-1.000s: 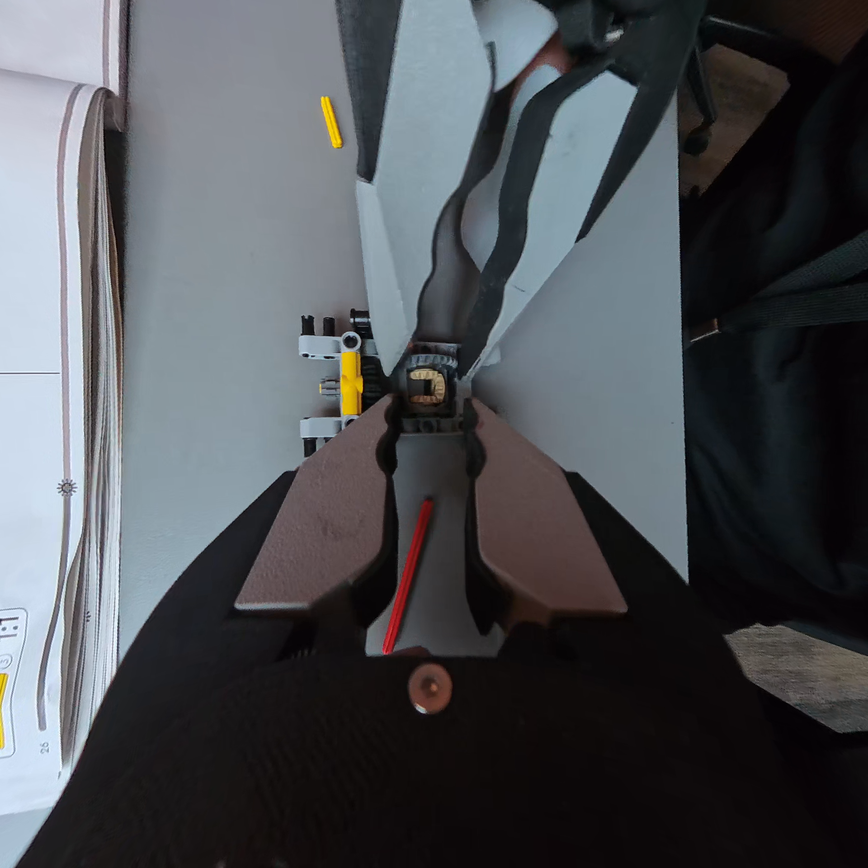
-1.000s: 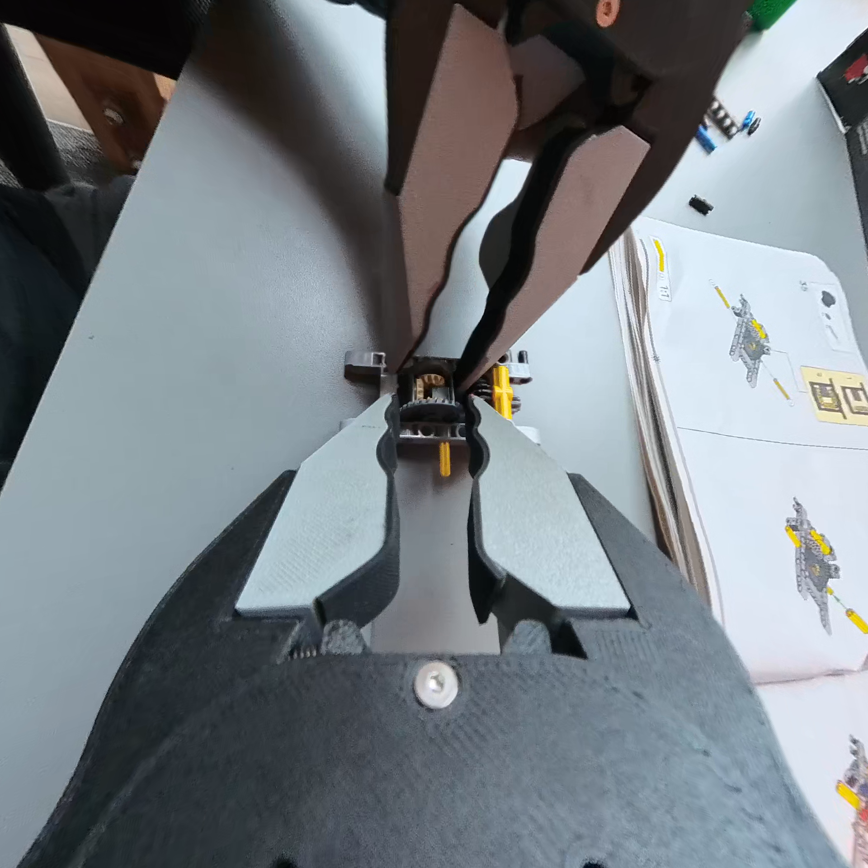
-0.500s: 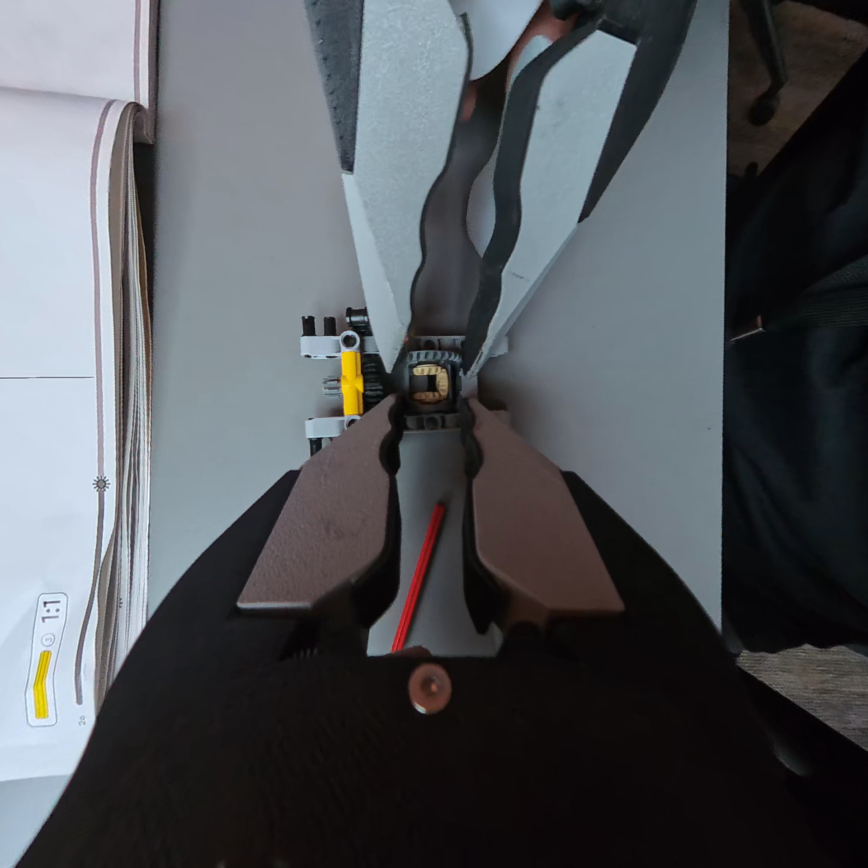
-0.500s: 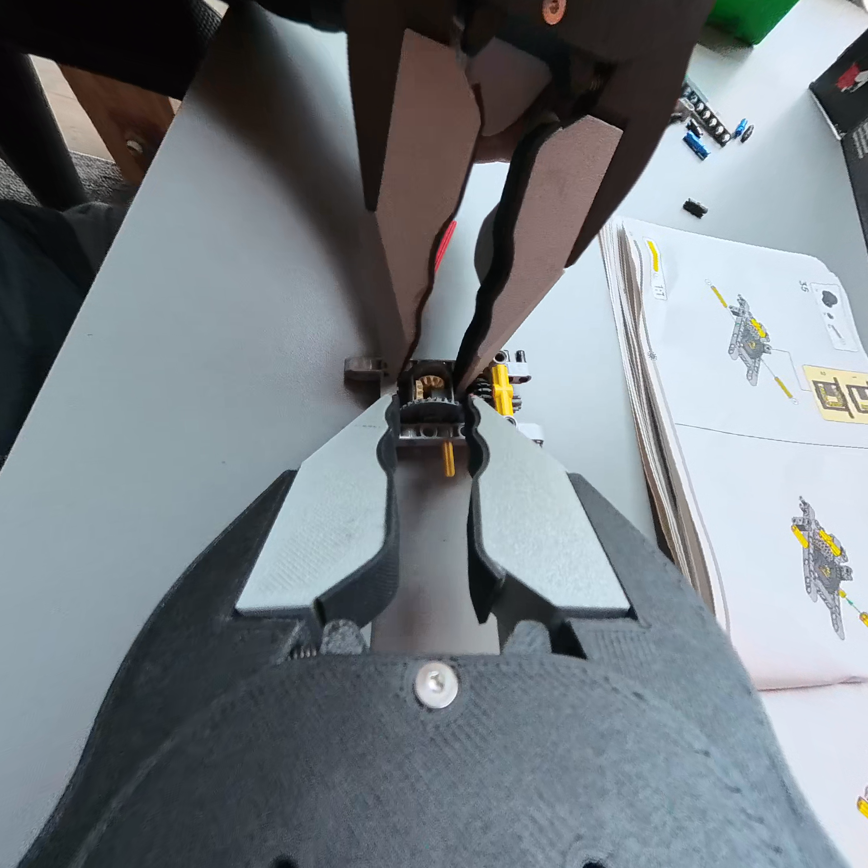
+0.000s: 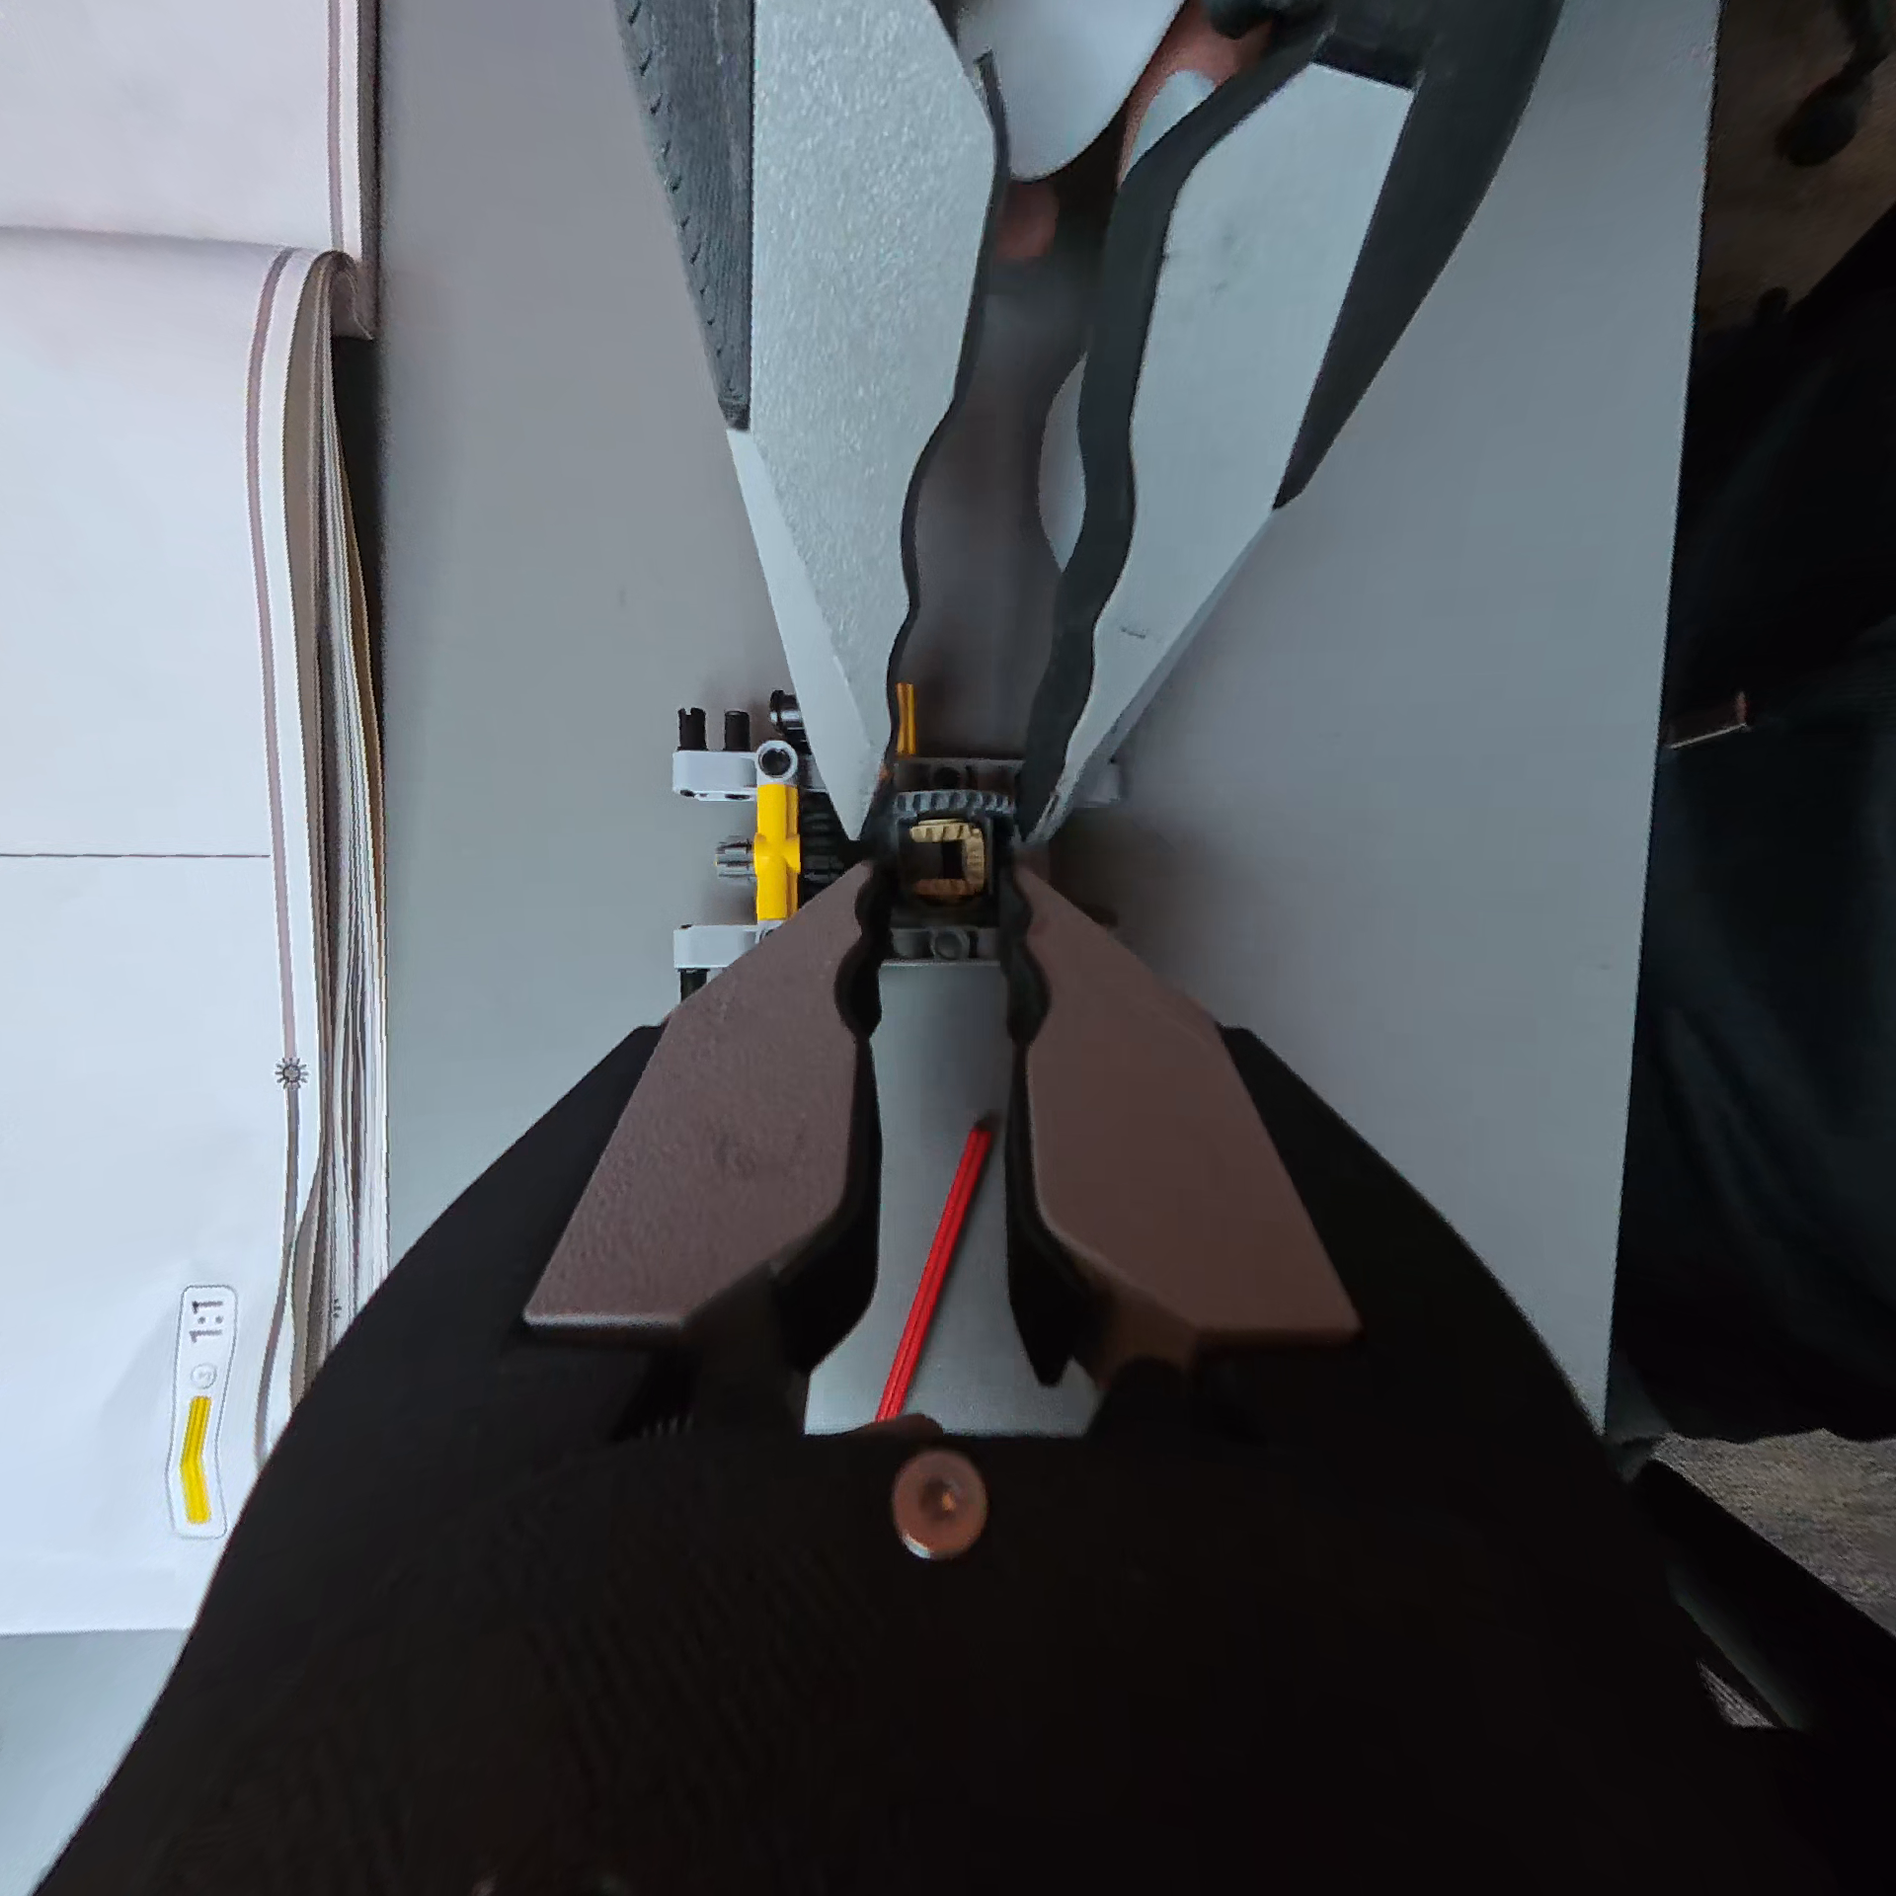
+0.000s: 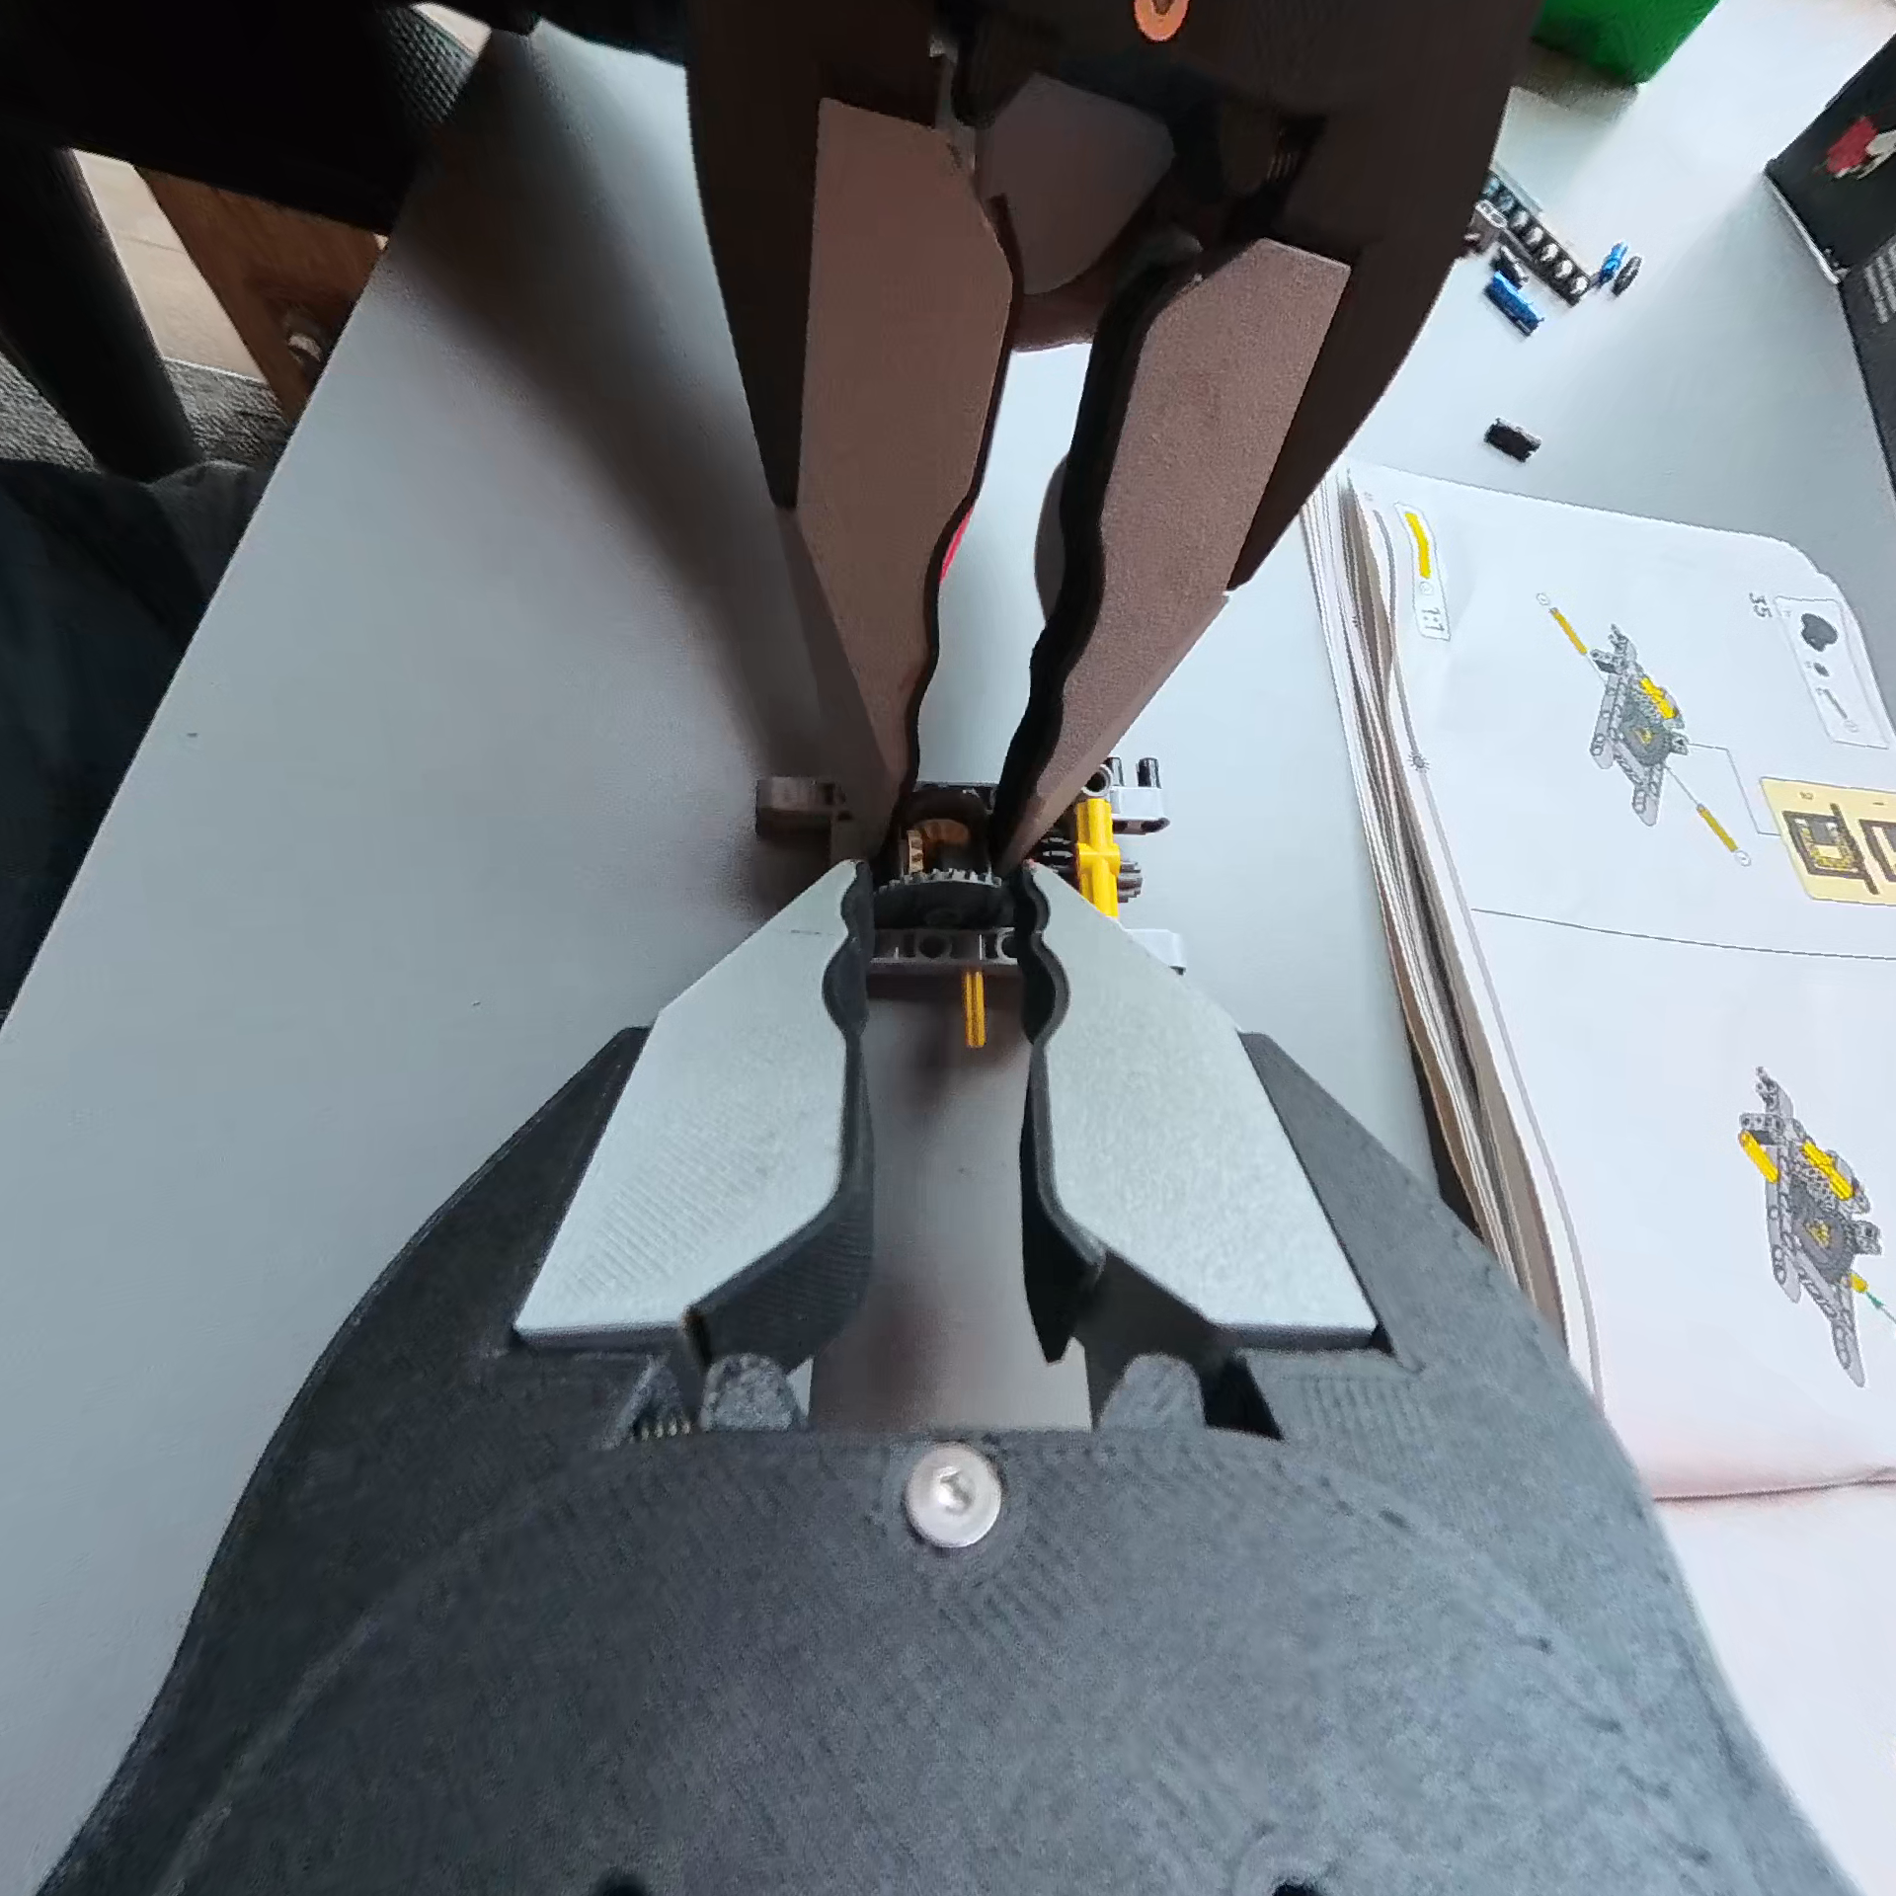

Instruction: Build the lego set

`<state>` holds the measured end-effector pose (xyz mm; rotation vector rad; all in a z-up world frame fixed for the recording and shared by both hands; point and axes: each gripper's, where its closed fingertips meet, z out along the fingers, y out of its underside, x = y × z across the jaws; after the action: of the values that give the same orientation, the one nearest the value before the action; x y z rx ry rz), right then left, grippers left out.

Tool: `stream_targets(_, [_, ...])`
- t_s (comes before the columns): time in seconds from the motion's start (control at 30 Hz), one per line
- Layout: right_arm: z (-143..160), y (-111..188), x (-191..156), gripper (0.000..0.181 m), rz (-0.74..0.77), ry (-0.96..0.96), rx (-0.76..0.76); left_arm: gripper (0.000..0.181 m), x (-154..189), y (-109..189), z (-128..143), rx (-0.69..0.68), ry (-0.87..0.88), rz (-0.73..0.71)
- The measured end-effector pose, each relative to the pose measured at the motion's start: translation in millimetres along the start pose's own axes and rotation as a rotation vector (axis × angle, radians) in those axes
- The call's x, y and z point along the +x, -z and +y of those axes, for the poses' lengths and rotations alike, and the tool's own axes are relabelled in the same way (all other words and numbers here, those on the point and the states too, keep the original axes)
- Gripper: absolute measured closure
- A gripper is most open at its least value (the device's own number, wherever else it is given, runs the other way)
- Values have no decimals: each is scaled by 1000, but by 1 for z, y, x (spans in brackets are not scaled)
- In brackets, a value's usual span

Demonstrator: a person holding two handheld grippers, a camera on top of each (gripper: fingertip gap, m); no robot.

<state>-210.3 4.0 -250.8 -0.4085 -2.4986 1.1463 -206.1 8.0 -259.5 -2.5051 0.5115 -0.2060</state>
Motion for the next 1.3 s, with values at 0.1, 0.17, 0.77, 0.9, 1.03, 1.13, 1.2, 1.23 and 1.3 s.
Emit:
stream_targets(0.1, [0,0,1,157,9,-1,-4,164,-1,0,0,-7,3,-2])
stream_targets(0.17, [0,1,0,156,21,11,-5,164,0,0,0,-11,6,5])
stream_targets(0.77, [25,9,8,171,3,-80,-67,164,-6,3,4,-89,-14,-30])
stream_targets(0.9, [25,6,9,179,9,-76,-82,164,-7,3,4,-86,-10,-28])
stream_targets(1.03, [25,5,10,180,18,-70,-85,164,-9,4,5,-95,-7,-28])
stream_targets(1.13, [26,4,11,180,27,-59,-95,164,-12,7,7,-132,-17,-39])
stream_targets(1.2, [27,4,11,180,28,-59,-100,164,-12,7,7,-158,-25,-38])
stream_targets(1.23, [27,4,12,180,32,-60,-101,164,-13,7,7,-175,-29,-38])
stream_targets(1.3, [27,5,13,180,38,-63,-97,164,-14,6,8,-193,-38,-34])
